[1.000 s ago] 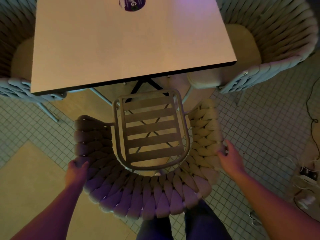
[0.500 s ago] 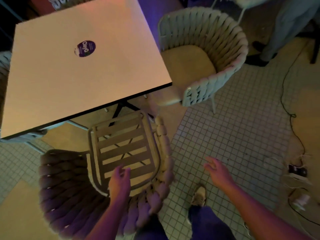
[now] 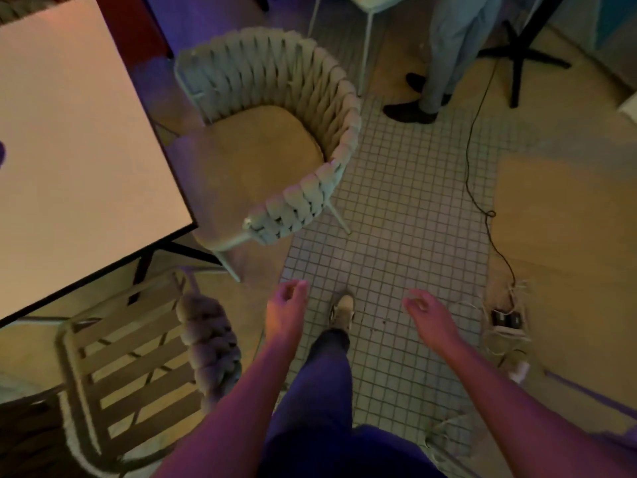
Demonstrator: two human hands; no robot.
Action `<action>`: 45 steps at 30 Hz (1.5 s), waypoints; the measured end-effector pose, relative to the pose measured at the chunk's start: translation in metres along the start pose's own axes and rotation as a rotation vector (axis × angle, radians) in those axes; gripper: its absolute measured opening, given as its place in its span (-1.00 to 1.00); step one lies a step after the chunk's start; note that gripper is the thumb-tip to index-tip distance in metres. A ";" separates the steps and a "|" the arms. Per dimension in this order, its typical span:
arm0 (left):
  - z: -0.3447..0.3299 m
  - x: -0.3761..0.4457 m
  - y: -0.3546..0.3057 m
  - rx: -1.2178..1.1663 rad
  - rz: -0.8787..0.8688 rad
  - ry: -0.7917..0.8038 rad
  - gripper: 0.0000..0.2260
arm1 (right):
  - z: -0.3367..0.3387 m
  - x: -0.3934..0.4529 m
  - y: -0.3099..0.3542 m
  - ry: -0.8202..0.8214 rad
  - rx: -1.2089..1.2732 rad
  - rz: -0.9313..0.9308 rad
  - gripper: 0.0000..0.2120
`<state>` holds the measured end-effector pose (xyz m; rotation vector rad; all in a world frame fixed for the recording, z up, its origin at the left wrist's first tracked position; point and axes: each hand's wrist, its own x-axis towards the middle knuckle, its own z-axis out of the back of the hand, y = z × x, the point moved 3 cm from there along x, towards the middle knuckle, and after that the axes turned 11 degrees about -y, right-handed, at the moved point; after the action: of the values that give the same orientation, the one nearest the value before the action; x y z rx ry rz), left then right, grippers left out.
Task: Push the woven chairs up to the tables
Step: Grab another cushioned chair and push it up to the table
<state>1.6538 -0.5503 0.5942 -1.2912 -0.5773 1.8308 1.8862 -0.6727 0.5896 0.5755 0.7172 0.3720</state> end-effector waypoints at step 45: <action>-0.258 0.239 -0.287 -1.068 0.777 -1.132 -0.83 | -0.124 0.490 0.559 0.917 -0.464 0.748 -0.63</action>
<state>1.9558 -0.2118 0.5781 -0.9639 -2.0945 3.0679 2.0726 0.0576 0.6059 0.1775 1.2230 1.5185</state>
